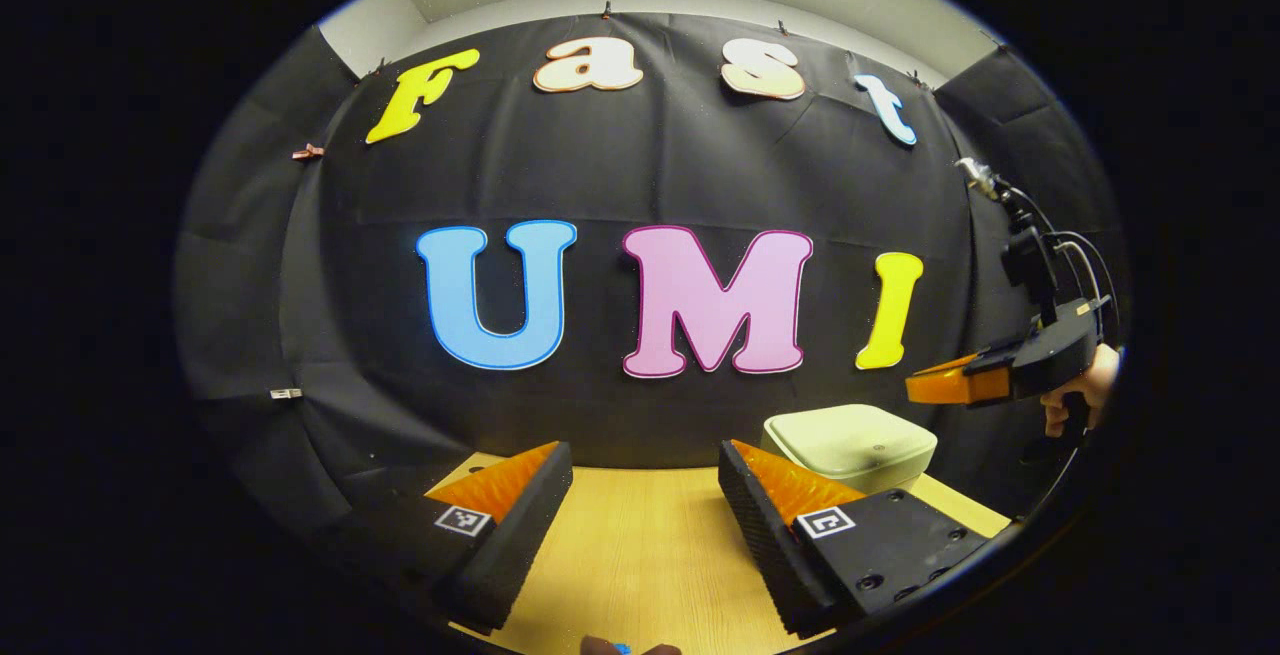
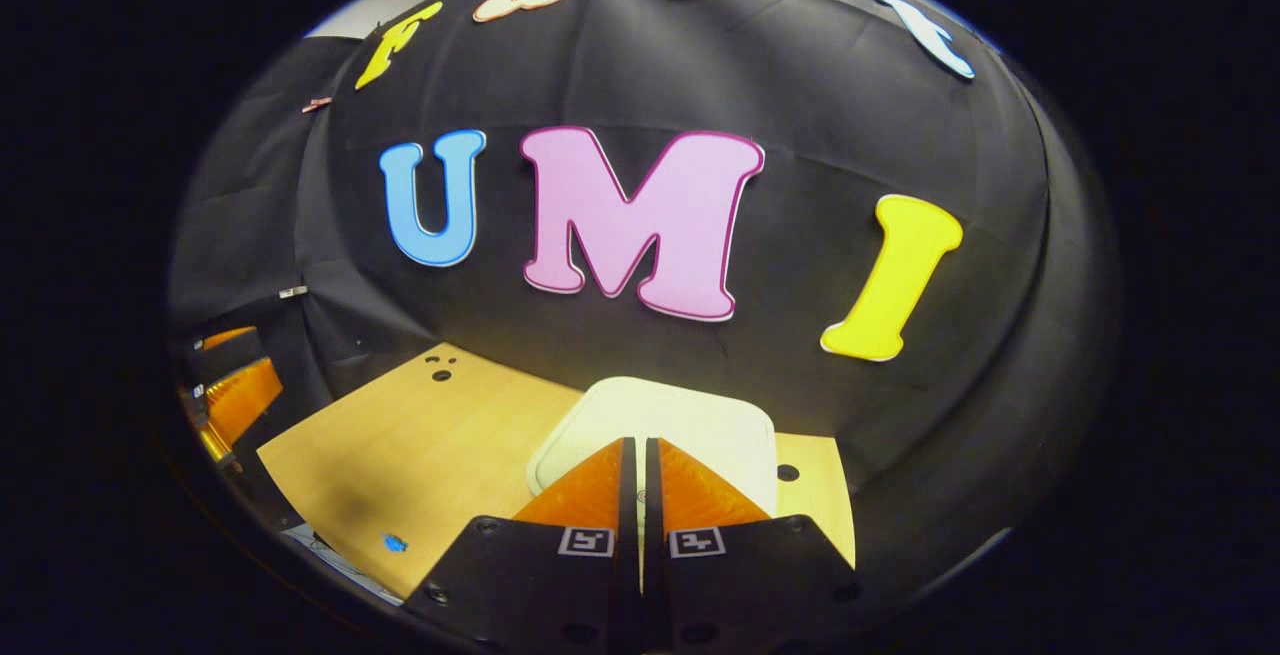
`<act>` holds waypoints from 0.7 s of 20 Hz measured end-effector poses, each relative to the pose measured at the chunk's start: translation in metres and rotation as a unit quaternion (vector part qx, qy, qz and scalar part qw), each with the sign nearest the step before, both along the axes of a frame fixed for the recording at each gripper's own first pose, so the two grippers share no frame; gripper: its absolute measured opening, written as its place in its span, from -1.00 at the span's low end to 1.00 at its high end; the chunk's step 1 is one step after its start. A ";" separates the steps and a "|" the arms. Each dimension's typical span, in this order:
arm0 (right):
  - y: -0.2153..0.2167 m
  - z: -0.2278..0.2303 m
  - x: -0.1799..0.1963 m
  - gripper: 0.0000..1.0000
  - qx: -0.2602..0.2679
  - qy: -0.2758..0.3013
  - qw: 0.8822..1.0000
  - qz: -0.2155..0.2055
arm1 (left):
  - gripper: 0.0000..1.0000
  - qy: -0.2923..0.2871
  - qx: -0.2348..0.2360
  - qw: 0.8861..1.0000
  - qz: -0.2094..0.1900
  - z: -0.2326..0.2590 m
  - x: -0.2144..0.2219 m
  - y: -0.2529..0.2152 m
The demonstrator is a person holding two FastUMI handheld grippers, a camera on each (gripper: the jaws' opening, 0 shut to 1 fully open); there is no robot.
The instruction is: Press the lid of the desktop garbage bin to open it, pick up the crumpled paper on the desktop and throw it into the bin, then pick up the pop can on the desktop and drop it into the bin, and finally close the garbage bin lid.
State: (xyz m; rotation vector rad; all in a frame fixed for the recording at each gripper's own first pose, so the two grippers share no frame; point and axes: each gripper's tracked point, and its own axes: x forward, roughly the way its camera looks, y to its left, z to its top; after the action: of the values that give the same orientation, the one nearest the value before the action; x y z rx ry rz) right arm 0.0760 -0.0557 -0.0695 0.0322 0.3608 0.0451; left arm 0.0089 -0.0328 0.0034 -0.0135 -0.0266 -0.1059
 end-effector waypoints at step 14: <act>0.006 -0.075 0.024 -0.89 0.003 0.085 0.996 0.003 | 0.91 0.008 -0.002 1.000 0.009 -0.006 0.003 0.009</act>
State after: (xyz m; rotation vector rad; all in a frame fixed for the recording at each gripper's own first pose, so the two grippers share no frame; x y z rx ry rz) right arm 0.0999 -0.0492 -0.1449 0.0410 0.5301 0.0486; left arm 0.0123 -0.0234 -0.0030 -0.0185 -0.0101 -0.0881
